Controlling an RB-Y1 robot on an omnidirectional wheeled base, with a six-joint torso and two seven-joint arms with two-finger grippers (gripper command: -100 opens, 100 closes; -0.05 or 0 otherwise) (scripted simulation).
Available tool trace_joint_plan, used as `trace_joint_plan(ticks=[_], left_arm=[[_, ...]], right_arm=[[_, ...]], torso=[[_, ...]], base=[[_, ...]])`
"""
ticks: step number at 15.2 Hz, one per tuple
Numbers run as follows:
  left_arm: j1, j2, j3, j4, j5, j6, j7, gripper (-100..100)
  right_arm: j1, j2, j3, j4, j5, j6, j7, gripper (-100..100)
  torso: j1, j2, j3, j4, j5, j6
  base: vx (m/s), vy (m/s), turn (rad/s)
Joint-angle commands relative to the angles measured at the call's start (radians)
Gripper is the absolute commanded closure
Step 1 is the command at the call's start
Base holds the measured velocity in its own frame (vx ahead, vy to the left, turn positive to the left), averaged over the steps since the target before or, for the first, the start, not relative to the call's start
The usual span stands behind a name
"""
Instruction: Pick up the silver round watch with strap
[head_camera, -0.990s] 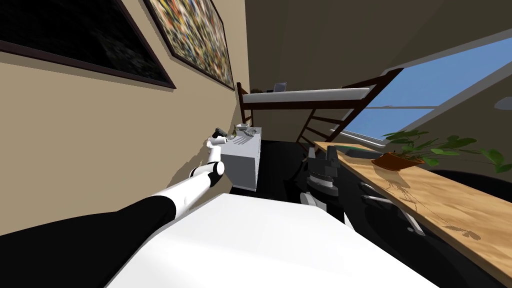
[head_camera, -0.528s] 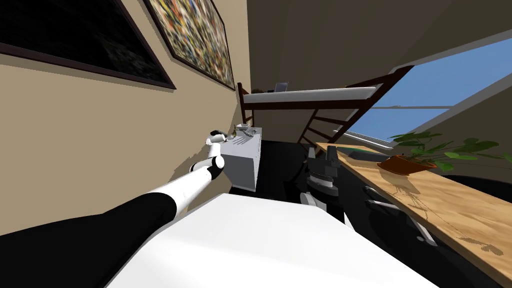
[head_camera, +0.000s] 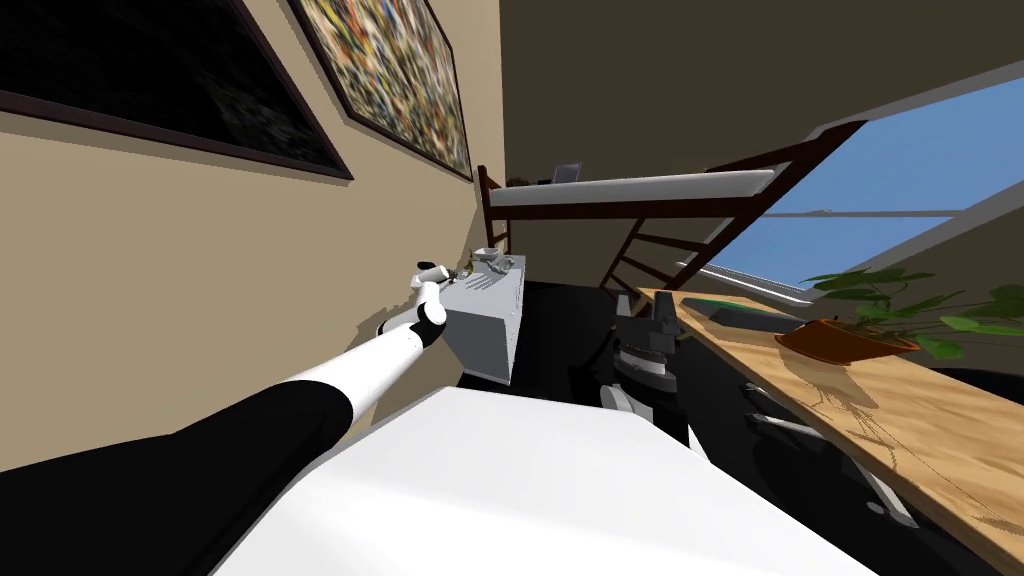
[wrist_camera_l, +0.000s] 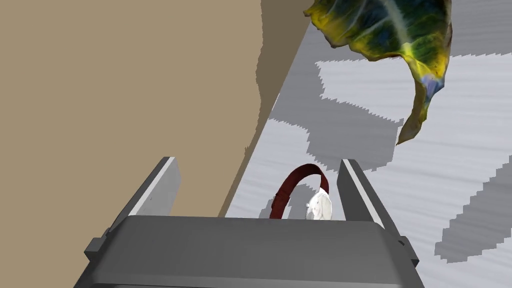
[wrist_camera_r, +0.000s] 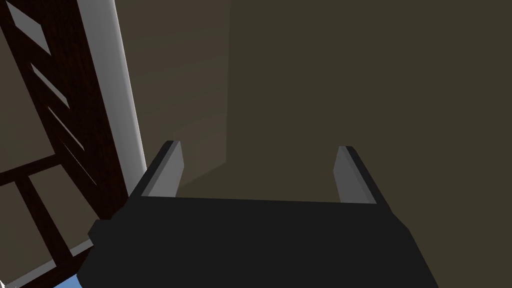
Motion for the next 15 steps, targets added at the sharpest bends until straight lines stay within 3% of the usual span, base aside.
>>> trace_joint_plan(ticks=[1, 5, 6, 7, 8, 9, 11, 12, 15], left_arm=[[-0.022, 0.006, 0.044, 0.044, 0.017, 0.041, 0.026, -100], [-0.040, 0.016, 0.104, 0.118, 0.041, 0.087, 0.056, -100], [-0.047, 0.029, 0.087, 0.126, 0.036, 0.061, 0.045, -100], [-0.022, 0.065, 0.089, 0.138, 0.068, 0.062, 0.045, -100], [-0.022, 0.065, 0.089, 0.138, 0.068, 0.062, 0.045, -100], [0.004, 0.100, 0.087, 0.142, 0.099, 0.061, 0.042, -100], [0.004, 0.100, 0.087, 0.142, 0.099, 0.061, 0.042, -100], [0.031, 0.131, 0.086, 0.146, 0.130, 0.060, 0.039, -100], [0.057, 0.170, 0.084, 0.149, 0.160, 0.059, 0.036, -100]], right_arm=[[0.000, 0.000, 0.000, 0.000, 0.000, 0.000, 0.000, 0], [0.000, 0.000, 0.000, 0.000, 0.000, 0.000, 0.000, 0], [0.000, 0.000, 0.000, 0.000, 0.000, 0.000, 0.000, 0], [0.000, 0.000, 0.000, 0.000, 0.000, 0.000, 0.000, 0], [0.000, 0.000, 0.000, 0.000, 0.000, 0.000, 0.000, 0], [0.000, 0.000, 0.000, 0.000, 0.000, 0.000, 0.000, 0], [0.000, 0.000, 0.000, 0.000, 0.000, 0.000, 0.000, 0], [0.000, 0.000, 0.000, 0.000, 0.000, 0.000, 0.000, 0], [0.000, 0.000, 0.000, 0.000, 0.000, 0.000, 0.000, 0]], torso=[[0.000, 0.000, 0.000, 0.000, 0.000, 0.000], [0.002, -0.001, 0.000, 0.000, 0.000, 0.000], [0.002, -0.001, 0.000, 0.000, 0.001, 0.000], [0.002, 0.000, 0.000, 0.000, 0.000, 0.000], [0.002, 0.001, 0.001, 0.000, 0.000, 0.001], [0.002, 0.002, 0.001, 0.000, 0.000, 0.001], [0.001, 0.004, 0.002, 0.001, 0.000, 0.001], [0.002, 0.004, 0.002, 0.001, 0.000, 0.000], [0.001, 0.004, 0.002, 0.001, 0.000, 0.001]], base=[[0.038, -0.021, 0.090], [0.041, -0.010, 0.074], [0.021, -0.005, 0.019], [0.004, -0.014, -0.189], [-0.007, -0.014, -0.198], [-0.016, -0.019, -0.256], [-0.016, -0.017, -0.141], [-0.014, -0.021, -0.192], [-0.011, -0.021, -0.224]])
